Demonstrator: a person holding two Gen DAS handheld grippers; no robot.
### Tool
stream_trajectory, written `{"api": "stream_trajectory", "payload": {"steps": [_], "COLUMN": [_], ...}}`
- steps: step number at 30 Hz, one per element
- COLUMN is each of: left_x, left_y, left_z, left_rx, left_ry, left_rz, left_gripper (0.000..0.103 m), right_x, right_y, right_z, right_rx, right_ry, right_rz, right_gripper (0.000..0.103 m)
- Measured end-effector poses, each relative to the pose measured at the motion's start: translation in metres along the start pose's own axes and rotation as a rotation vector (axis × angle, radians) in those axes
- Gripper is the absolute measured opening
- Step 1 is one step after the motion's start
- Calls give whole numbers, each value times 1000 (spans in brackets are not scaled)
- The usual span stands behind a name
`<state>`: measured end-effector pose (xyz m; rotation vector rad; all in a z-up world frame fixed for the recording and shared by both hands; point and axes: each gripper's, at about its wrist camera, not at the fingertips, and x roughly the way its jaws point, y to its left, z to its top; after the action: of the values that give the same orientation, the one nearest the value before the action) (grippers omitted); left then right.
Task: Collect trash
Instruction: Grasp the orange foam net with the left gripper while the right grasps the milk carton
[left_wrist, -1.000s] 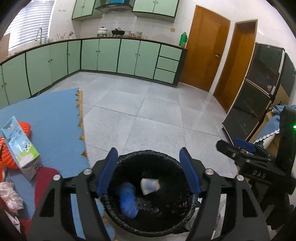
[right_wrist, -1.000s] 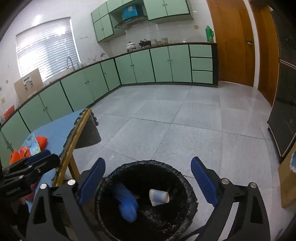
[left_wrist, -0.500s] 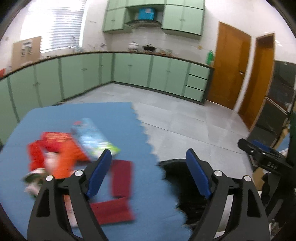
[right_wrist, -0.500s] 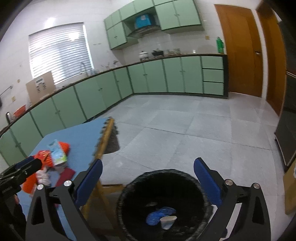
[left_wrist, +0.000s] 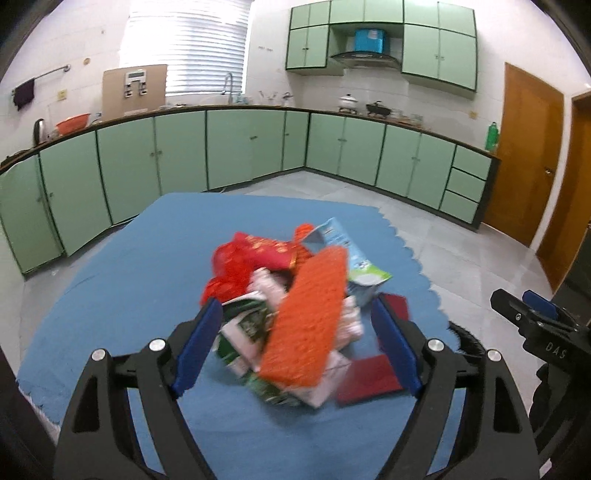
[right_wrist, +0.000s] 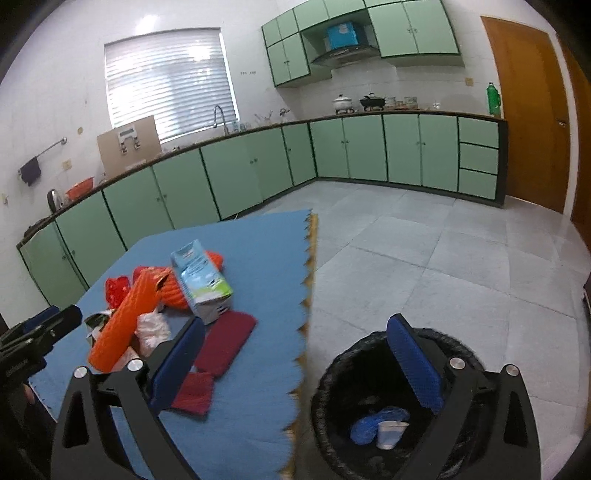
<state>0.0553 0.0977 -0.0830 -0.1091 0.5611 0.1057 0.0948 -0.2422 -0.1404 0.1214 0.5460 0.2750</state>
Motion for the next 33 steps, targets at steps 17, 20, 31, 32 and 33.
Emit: {"api": "stream_trajectory", "payload": {"steps": [17, 20, 31, 32, 33], "left_x": [16, 25, 55, 55, 53], "left_y": [39, 32, 10, 10, 11], "left_z": [-16, -18, -24, -25, -24], "left_rx": [-28, -10, 35, 32, 27], "left_ry": [47, 64, 117, 116, 110], "left_rz": [-30, -55, -48, -49, -50], "left_gripper": [79, 79, 23, 16, 12], "right_x": [44, 43, 51, 52, 53], "right_y": [47, 40, 36, 39, 41], "right_z": [-9, -8, -10, -11, -11], "right_rx": [-49, -36, -56, -66, -74], "right_ry": [66, 67, 93, 96, 97], "right_rz": [-33, -51, -47, -40, -35], "right_gripper": [90, 90, 90, 90, 90]}}
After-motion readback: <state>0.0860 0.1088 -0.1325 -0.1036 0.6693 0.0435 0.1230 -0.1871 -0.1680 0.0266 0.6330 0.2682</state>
